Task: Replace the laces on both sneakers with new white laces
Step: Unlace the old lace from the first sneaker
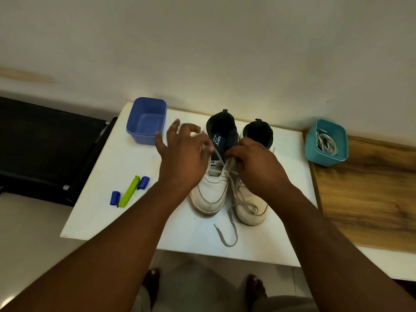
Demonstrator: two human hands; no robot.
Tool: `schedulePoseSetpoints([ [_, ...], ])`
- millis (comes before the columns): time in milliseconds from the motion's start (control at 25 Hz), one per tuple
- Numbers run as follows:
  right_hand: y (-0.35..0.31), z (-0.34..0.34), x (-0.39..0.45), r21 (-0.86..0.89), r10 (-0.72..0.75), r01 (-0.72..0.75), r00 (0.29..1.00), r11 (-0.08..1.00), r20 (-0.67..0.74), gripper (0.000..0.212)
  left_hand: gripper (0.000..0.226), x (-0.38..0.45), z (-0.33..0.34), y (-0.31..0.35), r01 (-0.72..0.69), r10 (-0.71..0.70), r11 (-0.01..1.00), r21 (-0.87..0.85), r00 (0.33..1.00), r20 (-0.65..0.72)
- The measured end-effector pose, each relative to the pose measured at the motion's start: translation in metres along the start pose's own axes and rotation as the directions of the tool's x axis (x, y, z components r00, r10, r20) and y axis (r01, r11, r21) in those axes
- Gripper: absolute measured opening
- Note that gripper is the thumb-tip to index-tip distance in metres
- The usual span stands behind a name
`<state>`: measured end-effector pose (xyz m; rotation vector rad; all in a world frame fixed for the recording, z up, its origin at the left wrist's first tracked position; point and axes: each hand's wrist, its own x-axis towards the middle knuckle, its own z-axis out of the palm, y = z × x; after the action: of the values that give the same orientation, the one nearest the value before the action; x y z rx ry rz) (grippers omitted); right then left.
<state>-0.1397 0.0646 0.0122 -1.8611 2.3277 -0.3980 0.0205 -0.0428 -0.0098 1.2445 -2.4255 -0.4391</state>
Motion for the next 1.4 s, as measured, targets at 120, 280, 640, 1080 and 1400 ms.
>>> schedulePoseSetpoints([
  [120, -0.002, -0.001, 0.0, -0.002, 0.007, -0.007, 1.0, 1.0, 0.001, 0.035, 0.038, 0.004, -0.014, -0.002, 0.096, -0.222, 0.927, -0.363, 0.92, -0.323],
  [280, -0.003, -0.003, 0.0, 0.004, 0.004, -0.004, 1.0, 1.0, 0.003, 0.035, 0.037, 0.001, -0.015, -0.002, 0.116, -0.245, 0.932, -0.343, 0.9, -0.362],
  [640, 0.0, 0.0, 0.002, 0.017, -0.002, 0.003, 1.0, 1.0, -0.02, 0.029, 0.022, 0.0, 0.001, 0.001, -0.028, 0.035, 0.997, -0.076, 0.995, 0.092],
  [1080, -0.02, 0.018, 0.002, -0.047, -0.056, 0.06, 0.996, 0.997, 0.067, 0.024, 0.028, -0.005, -0.016, 0.004, 0.277, -0.279, 0.952, -0.134, 0.96, 0.0],
  [1400, -0.032, 0.028, 0.001, -0.09, -0.034, 0.039, 0.998, 0.995, 0.055, 0.022, 0.051, -0.003, 0.003, 0.009, 0.254, -0.236, 0.963, -0.096, 0.958, 0.16],
])
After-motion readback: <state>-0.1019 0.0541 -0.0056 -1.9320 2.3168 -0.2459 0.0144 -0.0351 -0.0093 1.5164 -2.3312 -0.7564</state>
